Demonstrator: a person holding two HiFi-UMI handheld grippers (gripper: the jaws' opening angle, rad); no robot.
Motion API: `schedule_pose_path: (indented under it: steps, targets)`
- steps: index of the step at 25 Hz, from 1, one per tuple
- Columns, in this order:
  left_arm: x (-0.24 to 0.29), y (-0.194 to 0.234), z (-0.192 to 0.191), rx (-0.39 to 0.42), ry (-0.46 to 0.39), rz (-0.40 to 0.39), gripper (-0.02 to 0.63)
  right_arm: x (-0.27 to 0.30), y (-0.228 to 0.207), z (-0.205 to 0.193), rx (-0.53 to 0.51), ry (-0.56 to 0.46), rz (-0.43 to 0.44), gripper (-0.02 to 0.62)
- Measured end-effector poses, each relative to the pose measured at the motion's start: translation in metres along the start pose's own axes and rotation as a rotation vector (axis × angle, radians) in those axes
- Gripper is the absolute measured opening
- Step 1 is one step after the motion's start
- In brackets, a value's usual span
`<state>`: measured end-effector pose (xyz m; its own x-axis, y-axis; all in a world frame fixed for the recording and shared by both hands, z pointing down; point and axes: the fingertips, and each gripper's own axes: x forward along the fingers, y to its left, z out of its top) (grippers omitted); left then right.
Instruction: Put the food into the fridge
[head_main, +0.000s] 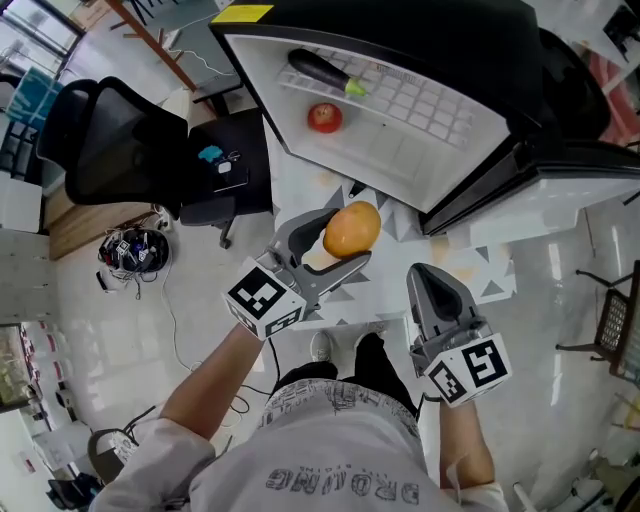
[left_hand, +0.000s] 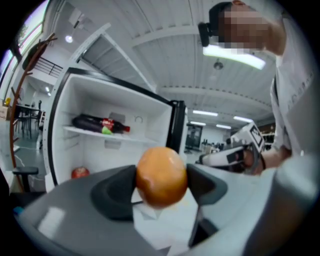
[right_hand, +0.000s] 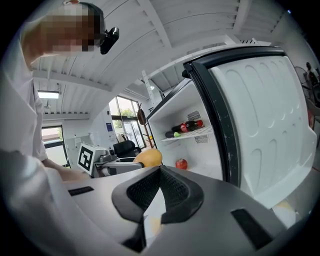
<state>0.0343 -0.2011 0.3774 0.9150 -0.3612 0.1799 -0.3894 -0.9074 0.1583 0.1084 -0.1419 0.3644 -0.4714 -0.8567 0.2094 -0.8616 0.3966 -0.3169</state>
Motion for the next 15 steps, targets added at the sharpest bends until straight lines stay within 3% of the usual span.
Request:
schedule_pose_path:
  steps: [15]
  targets:
    - [0.131,0.054,-0.045,0.109,0.186,-0.03,0.322,0.023,-0.048,-0.013,0.034,-0.007,0.057,-0.009]
